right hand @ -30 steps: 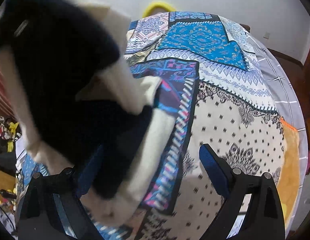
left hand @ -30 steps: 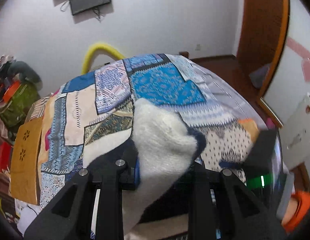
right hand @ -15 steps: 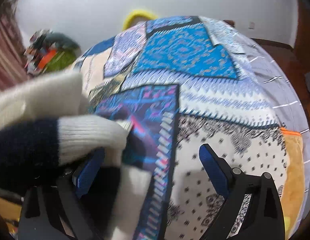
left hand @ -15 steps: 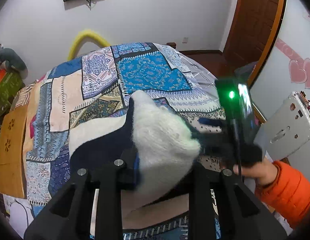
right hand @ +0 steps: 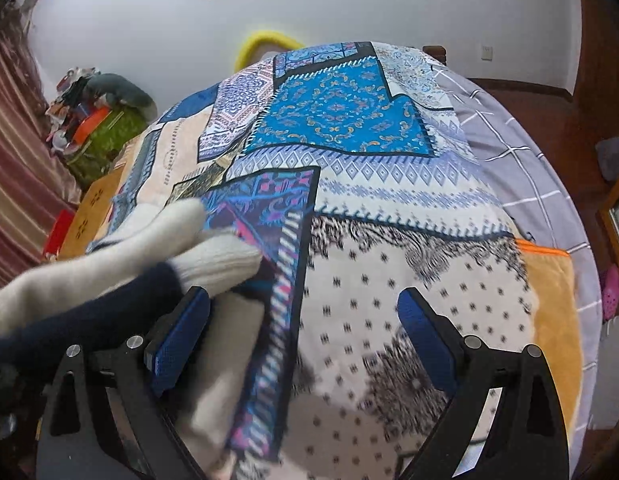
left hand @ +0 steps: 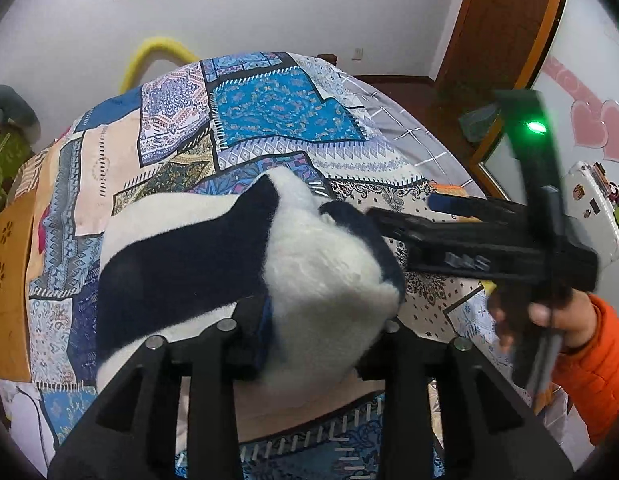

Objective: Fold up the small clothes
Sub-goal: 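Lay the folded sweater down on the quilt with the left tool and release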

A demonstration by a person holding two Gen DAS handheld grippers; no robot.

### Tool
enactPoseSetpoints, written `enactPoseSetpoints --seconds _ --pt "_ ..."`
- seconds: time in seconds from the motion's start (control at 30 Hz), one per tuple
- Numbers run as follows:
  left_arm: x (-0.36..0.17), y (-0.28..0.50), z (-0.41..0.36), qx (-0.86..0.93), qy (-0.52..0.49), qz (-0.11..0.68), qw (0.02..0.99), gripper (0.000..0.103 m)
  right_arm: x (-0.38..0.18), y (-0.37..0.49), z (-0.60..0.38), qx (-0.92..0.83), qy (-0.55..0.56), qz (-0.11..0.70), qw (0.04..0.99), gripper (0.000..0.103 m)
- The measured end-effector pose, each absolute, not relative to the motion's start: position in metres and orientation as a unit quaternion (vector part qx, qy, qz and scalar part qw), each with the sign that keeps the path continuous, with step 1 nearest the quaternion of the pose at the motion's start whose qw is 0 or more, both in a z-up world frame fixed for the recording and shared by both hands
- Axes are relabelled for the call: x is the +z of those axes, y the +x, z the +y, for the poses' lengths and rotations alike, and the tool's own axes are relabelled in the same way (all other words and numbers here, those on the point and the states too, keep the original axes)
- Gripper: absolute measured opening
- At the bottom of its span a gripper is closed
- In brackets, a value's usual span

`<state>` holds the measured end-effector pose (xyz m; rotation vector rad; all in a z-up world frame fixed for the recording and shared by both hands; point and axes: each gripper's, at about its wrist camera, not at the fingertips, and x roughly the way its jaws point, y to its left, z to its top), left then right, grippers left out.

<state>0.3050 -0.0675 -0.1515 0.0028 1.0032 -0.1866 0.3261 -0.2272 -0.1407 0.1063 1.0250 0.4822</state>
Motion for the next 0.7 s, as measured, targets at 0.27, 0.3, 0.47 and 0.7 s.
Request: enactPoseSetpoints --seconds 0.27,0.3,0.47,0.7 --pt "-0.142 0.289 -0.068 -0.102 -0.012 0.473 0.875 0.05 -0.113 0.28 -0.241 0.246 0.022 0.454 0.856 0.094" --pt "-0.139 0.285 -0.068 -0.104 -0.011 0.471 0.876 0.051 -0.109 0.275 -0.243 0.25 0.023 0.451 0.856 0.094" --pt "-0.123 0.266 -0.053 -0.101 -0.019 0.456 0.884 0.056 -0.095 0.257 -0.243 0.262 0.031 0.438 0.859 0.094" --pt "-0.107 0.247 0.0 -0.04 -0.036 0.428 0.902 0.076 -0.078 0.239 -0.227 0.294 0.036 0.428 0.854 0.094"
